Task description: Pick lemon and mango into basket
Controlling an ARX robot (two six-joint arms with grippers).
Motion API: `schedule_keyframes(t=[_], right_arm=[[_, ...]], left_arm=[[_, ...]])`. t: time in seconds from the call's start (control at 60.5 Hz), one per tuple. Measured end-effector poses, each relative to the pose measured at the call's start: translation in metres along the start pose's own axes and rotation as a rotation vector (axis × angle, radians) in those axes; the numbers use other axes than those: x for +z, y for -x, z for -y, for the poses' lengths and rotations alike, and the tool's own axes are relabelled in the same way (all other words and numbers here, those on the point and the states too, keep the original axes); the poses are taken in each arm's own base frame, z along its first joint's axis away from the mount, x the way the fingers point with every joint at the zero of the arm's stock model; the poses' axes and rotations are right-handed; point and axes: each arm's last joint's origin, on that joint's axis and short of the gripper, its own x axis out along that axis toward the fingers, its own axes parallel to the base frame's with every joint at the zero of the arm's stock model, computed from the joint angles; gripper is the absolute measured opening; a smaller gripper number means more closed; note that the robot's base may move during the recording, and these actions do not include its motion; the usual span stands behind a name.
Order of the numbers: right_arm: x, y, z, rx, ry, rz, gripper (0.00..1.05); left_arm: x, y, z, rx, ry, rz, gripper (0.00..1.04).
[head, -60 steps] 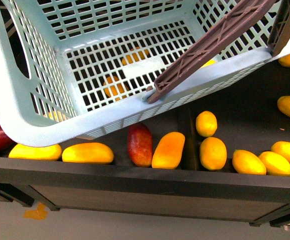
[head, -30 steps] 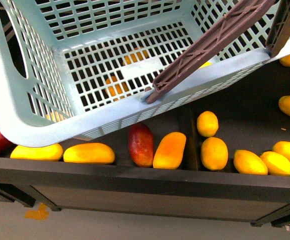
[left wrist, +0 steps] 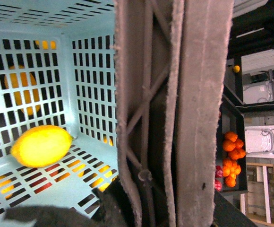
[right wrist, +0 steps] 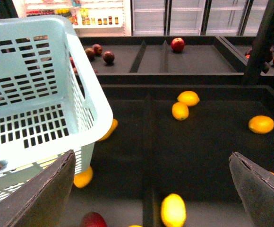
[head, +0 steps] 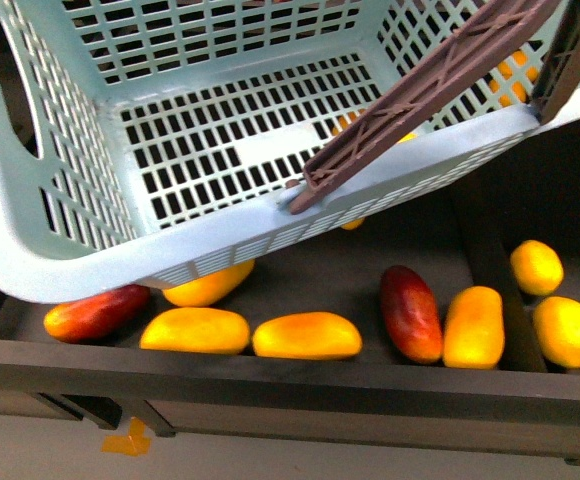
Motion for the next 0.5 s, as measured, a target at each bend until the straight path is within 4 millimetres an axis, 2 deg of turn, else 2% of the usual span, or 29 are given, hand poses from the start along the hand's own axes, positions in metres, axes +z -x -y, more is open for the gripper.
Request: schedule_keyframes(t=[0.496], right_arm=[[-0.0005, 0.0002, -0.0001, 0.003, 0.000, -0.001, 0.96]], left_arm=[[0.0004, 0.0002, -0.0003, -0.003, -0.004, -0.005, 0.16]])
